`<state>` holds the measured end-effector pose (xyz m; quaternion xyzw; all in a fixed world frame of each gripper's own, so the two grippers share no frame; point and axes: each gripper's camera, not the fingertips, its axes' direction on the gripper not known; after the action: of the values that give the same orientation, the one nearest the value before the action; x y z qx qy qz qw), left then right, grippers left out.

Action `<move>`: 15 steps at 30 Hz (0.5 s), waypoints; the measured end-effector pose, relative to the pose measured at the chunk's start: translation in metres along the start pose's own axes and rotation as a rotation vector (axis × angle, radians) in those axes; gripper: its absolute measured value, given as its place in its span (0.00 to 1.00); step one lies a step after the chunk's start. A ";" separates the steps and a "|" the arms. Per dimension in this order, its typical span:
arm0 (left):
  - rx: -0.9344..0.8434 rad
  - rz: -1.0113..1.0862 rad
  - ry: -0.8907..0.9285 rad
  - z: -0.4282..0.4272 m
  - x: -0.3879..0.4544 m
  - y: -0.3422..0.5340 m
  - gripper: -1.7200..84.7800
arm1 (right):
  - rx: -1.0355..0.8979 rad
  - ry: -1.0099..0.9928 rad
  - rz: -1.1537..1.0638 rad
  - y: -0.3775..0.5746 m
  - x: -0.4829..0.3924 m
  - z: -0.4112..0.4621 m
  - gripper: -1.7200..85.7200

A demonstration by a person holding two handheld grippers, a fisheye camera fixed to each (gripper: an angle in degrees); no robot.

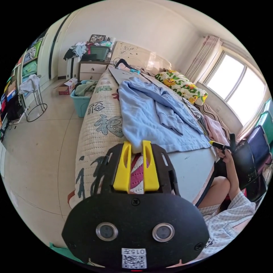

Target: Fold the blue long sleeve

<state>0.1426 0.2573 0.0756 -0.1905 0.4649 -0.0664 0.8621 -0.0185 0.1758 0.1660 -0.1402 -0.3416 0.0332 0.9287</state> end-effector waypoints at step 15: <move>0.094 0.101 0.114 -0.066 0.023 -0.040 0.04 | 0.116 -0.103 0.039 0.050 0.054 -0.026 0.05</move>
<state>0.1030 0.1965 0.0406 -0.1218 0.5187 -0.0554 0.8444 0.0412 0.2257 0.1666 -0.0911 -0.3836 0.0783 0.9156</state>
